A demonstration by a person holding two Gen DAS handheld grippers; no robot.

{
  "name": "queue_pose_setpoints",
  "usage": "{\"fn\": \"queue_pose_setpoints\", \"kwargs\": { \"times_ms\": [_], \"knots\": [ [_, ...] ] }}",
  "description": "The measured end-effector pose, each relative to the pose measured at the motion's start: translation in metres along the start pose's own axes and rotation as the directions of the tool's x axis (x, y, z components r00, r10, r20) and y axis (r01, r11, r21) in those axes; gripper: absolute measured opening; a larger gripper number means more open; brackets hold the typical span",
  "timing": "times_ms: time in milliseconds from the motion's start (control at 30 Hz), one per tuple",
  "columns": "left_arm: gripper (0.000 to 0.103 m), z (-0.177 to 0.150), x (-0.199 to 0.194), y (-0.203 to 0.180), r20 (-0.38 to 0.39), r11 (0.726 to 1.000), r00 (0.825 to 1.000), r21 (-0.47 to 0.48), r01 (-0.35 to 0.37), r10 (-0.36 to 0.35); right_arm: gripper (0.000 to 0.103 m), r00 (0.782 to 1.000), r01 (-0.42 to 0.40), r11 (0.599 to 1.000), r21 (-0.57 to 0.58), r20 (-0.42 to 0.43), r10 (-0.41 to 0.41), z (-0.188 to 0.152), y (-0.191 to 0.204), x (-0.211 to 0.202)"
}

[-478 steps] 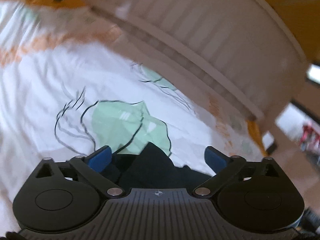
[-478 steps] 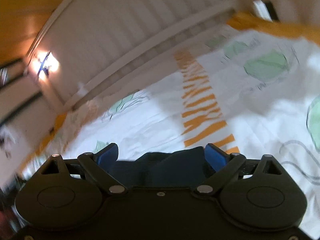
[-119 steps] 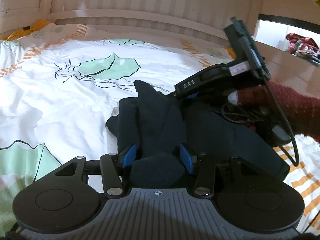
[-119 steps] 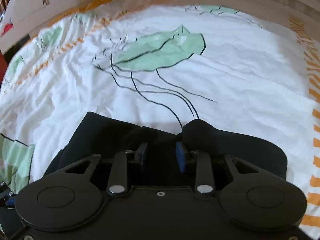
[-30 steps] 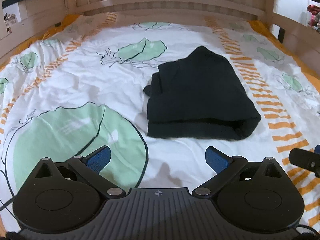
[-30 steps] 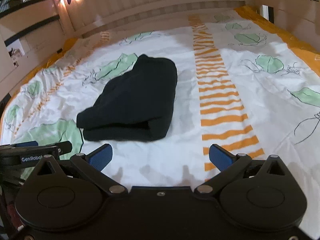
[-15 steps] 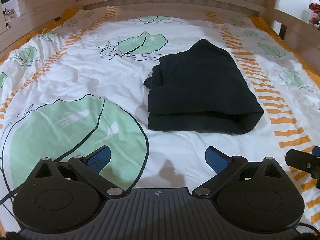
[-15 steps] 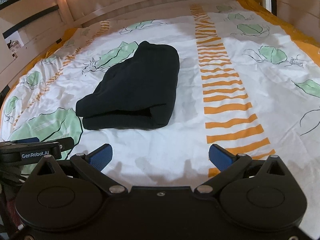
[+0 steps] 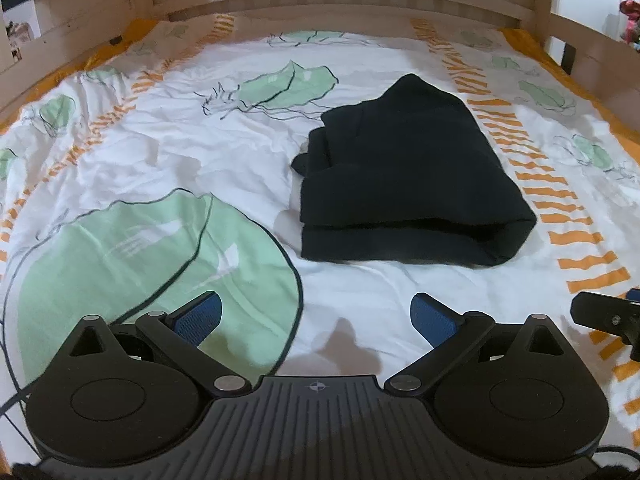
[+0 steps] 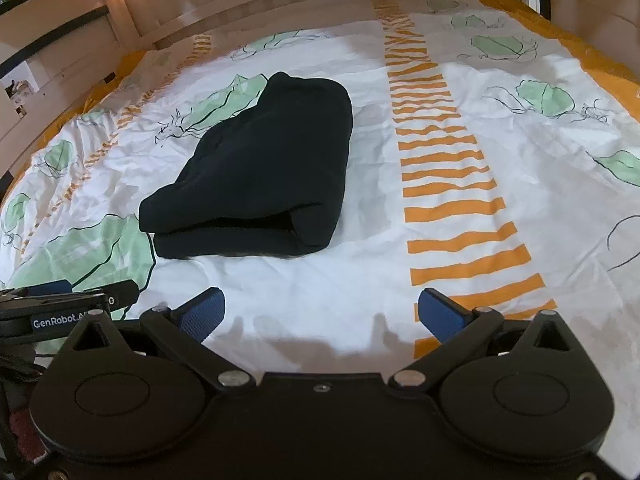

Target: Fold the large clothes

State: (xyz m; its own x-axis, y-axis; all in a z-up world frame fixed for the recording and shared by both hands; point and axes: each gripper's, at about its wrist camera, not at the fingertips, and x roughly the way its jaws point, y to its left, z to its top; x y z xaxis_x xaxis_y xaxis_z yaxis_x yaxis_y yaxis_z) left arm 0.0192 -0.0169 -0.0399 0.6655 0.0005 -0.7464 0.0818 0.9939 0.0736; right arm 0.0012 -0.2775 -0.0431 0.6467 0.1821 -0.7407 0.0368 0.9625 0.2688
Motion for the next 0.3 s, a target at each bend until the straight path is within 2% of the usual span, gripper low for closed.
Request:
{"fn": "queue_pose_setpoints", "kwargs": {
  "times_ms": [300],
  "knots": [
    [0.102, 0.0005, 0.0057, 0.0050, -0.018, 1.000, 1.000, -0.017, 0.016, -0.017, 0.102, 1.000, -0.002, 1.000, -0.005, -0.027, 0.002, -0.0003, 0.0026, 0.0081]
  ]
}}
